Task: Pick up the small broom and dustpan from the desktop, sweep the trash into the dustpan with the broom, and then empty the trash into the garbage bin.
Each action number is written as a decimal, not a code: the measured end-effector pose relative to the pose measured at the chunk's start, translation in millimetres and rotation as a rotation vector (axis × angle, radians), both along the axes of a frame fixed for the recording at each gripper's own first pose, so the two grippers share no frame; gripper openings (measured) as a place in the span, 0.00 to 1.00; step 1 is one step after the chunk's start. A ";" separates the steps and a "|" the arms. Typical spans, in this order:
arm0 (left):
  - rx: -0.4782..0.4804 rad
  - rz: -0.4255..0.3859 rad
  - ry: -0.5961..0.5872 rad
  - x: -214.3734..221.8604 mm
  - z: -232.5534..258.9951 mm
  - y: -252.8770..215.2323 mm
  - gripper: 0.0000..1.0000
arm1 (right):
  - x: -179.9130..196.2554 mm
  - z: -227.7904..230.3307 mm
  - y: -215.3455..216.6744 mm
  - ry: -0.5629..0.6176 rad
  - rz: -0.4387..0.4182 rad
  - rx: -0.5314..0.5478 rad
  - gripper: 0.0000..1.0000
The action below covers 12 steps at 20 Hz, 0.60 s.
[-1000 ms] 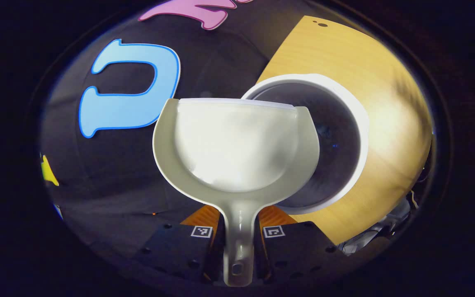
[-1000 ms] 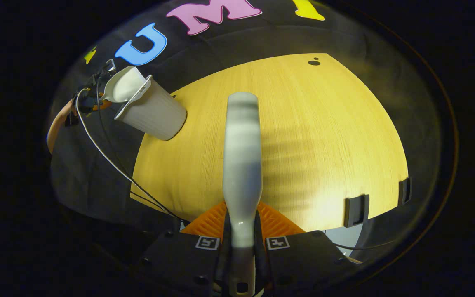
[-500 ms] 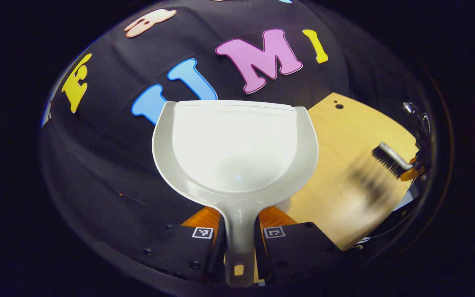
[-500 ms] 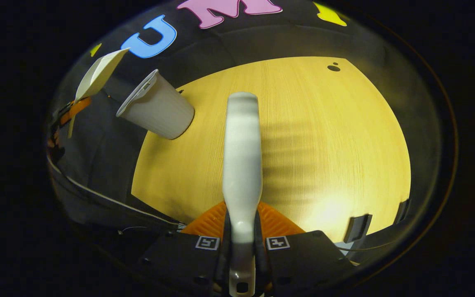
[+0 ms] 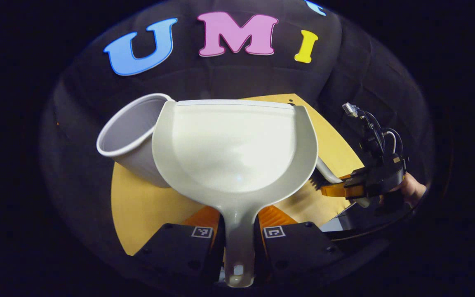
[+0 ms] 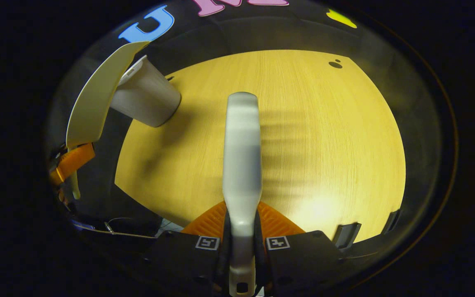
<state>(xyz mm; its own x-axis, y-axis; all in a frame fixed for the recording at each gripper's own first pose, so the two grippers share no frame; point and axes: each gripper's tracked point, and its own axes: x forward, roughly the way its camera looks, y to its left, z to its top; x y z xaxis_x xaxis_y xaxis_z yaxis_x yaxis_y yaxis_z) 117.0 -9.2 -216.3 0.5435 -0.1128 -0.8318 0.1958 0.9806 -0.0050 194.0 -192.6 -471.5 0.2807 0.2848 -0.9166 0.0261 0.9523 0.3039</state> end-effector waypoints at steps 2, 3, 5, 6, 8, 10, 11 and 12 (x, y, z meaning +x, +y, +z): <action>-0.060 0.046 0.059 -1.7 -19.5 -1.0 0.28 | -1.4 -14.1 -0.8 0.035 -0.006 0.003 0.27; -0.073 0.084 0.086 -0.2 -26.8 -3.3 0.29 | -1.3 -21.2 0.0 0.047 -0.005 0.003 0.27; -0.037 0.164 0.096 4.4 -44.1 8.8 0.29 | 5.4 -33.6 3.1 0.034 0.015 -0.026 0.28; -0.015 0.179 0.120 1.7 -53.9 12.6 0.29 | 8.4 -41.5 3.1 0.038 0.034 -0.050 0.27; -0.026 0.192 0.181 -6.6 -67.2 8.4 0.29 | 8.5 -53.8 7.2 0.073 0.062 -0.078 0.27; -0.058 0.216 0.237 -13.8 -70.5 3.1 0.29 | 9.1 -68.0 11.4 0.111 0.051 -0.075 0.27; -0.063 0.231 0.260 -16.4 -72.8 3.6 0.29 | 11.6 -73.4 14.6 0.126 0.042 -0.067 0.19; -0.060 0.238 0.282 -17.4 -74.2 3.9 0.29 | 17.9 -78.6 15.6 0.121 0.032 -0.073 0.27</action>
